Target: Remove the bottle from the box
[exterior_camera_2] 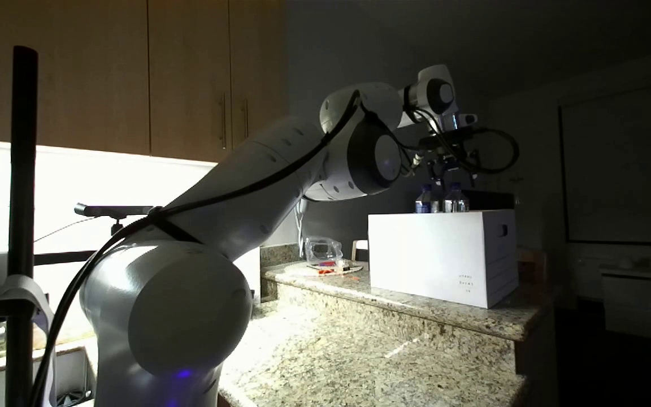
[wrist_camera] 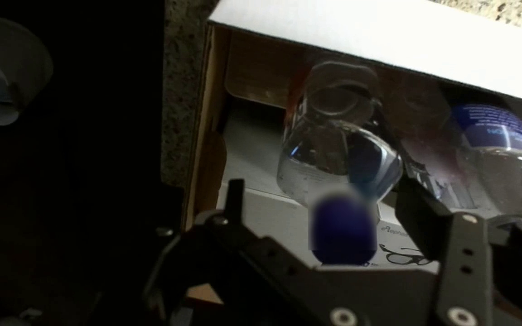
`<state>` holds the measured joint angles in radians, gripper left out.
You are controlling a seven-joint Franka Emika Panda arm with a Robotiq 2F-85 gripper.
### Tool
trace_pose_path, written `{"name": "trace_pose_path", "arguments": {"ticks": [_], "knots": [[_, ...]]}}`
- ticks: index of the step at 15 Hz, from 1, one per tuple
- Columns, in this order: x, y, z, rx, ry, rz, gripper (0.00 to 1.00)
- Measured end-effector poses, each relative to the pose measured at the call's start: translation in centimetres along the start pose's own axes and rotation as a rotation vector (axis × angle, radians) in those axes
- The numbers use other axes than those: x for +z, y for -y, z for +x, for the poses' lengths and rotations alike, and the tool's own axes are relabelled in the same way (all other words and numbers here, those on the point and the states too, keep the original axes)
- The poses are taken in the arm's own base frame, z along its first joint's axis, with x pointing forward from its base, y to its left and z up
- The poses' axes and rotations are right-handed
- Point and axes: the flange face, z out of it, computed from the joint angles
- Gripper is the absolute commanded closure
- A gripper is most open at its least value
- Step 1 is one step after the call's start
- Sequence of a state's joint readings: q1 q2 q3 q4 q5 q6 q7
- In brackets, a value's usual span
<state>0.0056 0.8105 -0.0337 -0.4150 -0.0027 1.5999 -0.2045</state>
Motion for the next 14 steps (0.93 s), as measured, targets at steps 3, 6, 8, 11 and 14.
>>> {"name": "trace_pose_path", "arguments": {"ticks": [3,6,8,11,14], "knots": [[0.18,0.2,0.12,-0.015,-0.004,0.001,0.66],[0.09,0.48,0.28,-0.034,-0.014,0.0,0.85],[-0.01,0.71,0.43,-0.047,-0.024,-0.002,0.85],[0.07,0.82,0.54,-0.059,-0.03,-0.003,0.85],[0.12,0.89,0.63,-0.066,-0.035,-0.004,0.84]]}}
